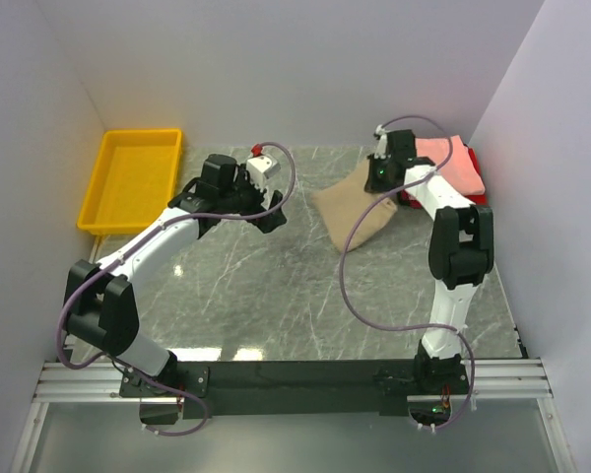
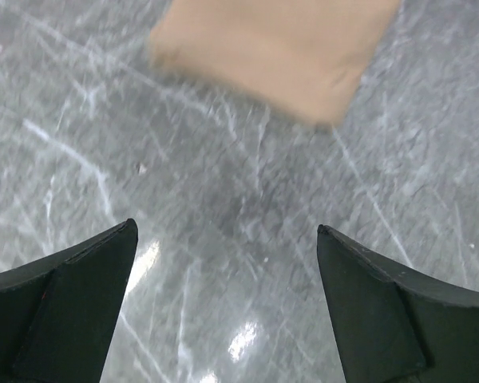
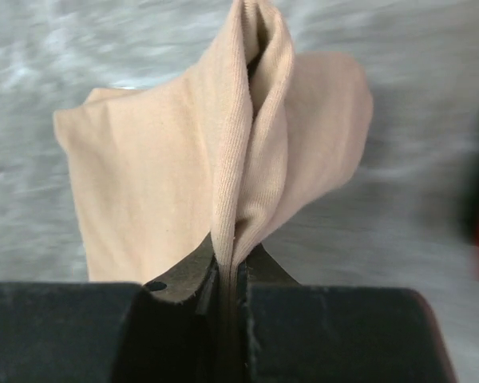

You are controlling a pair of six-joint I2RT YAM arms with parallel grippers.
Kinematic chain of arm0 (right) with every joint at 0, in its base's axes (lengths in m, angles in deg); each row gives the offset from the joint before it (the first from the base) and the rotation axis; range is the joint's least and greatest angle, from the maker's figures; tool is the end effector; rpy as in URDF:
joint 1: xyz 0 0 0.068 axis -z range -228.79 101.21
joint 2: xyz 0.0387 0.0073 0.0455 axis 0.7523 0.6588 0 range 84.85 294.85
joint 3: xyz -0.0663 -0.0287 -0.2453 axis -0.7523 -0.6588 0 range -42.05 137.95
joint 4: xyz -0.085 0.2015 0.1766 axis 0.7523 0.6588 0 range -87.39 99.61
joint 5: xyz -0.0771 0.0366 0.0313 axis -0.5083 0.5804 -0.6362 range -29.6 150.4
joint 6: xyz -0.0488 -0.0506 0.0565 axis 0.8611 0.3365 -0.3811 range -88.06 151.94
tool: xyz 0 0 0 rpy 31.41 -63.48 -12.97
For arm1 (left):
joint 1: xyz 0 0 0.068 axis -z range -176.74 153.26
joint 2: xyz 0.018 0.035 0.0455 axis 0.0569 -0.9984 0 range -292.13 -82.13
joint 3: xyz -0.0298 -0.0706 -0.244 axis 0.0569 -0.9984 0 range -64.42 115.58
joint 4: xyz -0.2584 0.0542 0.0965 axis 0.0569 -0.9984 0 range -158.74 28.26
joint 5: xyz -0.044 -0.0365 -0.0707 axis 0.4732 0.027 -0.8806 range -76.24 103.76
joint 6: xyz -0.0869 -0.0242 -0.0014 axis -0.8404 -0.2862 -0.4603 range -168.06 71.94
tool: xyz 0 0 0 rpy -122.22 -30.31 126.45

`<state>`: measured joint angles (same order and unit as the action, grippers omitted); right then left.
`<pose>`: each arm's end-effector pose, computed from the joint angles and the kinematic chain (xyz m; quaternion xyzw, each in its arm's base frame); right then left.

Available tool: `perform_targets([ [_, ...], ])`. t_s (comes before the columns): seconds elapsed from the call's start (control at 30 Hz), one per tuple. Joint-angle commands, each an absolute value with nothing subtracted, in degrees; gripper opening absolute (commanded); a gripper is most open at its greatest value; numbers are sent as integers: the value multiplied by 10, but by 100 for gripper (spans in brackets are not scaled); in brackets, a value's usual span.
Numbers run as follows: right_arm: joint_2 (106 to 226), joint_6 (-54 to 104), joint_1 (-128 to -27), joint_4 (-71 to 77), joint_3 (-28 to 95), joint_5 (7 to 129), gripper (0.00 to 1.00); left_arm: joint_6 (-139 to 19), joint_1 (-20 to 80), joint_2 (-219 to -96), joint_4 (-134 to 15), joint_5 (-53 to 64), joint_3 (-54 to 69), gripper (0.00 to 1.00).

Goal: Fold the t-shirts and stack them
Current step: Neatly place the folded tshirt to the corner

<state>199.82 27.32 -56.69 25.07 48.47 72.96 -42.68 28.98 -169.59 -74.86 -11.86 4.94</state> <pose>0.4880 0.0855 0.1699 -0.0666 0.9230 0.1409 0.3517 0.3505 -0.2075 0.2579 0.3326 0.7894 -0.2747 0.4369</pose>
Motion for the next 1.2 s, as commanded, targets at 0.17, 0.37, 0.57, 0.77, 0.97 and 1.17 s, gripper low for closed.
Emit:
perform_targets([
  [0.17, 2031, 386, -505, 307, 659, 669, 0, -430, 285, -1673, -766, -79, 36, 99],
  [0.37, 2064, 387, -501, 338, 758, 659, 0, -424, 285, -1685, -775, -71, 47, 99],
  [0.57, 2054, 384, -501, 361, 809, 646, 0, -424, 285, -1690, -774, -73, 52, 99],
  [0.77, 2034, 387, -499, 386, 847, 663, 0, -426, 285, -1698, -771, -83, 57, 100],
  [0.97, 2024, 416, -492, 393, 863, 662, 0, -428, 284, -1706, -769, -93, 67, 99],
  [1.17, 2046, 424, -464, 418, 921, 678, 0, -431, 285, -1713, -769, -99, 68, 99],
])
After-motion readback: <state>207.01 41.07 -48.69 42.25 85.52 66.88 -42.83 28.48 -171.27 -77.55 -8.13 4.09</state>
